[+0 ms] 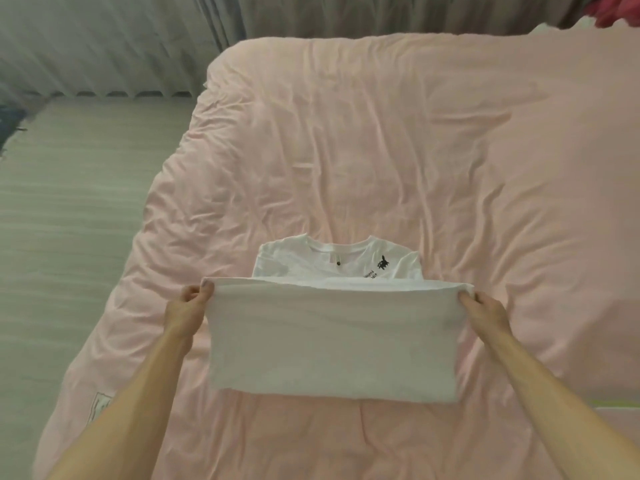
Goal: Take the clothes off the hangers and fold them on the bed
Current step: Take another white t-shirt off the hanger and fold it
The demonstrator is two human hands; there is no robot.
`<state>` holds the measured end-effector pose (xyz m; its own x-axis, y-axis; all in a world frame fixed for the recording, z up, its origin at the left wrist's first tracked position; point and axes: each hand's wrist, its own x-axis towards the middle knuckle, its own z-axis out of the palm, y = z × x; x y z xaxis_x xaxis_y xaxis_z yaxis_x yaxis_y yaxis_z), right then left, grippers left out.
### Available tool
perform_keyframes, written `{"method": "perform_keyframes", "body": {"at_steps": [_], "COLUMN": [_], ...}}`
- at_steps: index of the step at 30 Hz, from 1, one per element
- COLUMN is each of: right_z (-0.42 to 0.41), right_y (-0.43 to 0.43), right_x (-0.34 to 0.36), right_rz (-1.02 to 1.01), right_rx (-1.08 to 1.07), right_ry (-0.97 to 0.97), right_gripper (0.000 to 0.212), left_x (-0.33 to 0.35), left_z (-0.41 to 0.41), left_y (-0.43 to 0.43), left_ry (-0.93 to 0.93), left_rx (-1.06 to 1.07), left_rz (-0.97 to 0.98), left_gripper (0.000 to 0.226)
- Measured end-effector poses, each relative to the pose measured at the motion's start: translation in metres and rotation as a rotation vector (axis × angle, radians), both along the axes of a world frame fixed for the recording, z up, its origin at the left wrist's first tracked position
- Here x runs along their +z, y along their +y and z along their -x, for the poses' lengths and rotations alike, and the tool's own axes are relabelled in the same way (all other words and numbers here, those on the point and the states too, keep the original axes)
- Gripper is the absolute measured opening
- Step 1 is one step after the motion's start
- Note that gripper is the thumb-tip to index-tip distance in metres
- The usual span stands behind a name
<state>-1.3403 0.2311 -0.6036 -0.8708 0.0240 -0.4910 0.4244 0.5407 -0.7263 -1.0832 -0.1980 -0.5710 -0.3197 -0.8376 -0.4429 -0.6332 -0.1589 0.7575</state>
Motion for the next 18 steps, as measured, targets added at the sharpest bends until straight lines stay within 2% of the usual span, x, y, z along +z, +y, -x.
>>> {"method": "perform_keyframes", "body": {"at_steps": [7,13,18], "right_z": [0.054,0.081,0.098], "right_y": [-0.048,-0.065,-0.073], "right_x": [-0.054,-0.108,-0.126], "right_rz": [-0.104,-0.209,-0.302], "right_rx": [0.002,-0.095,-0.088], "right_ry": [0.128,0.138,0.167], "right_gripper": [0.022,0.028,0.027], "left_x": [-0.053,-0.119,-0.147], "left_z": [0.068,0.116,0.138], "left_y": [-0.028,-0.055,-0.07], "left_ry": [-0.016,-0.064,-0.141], "left_rx": [0.076,0.067,0.023], "left_rz": [0.199,0.229,0.277], "left_gripper": [0.029,0.033,0.032]}}
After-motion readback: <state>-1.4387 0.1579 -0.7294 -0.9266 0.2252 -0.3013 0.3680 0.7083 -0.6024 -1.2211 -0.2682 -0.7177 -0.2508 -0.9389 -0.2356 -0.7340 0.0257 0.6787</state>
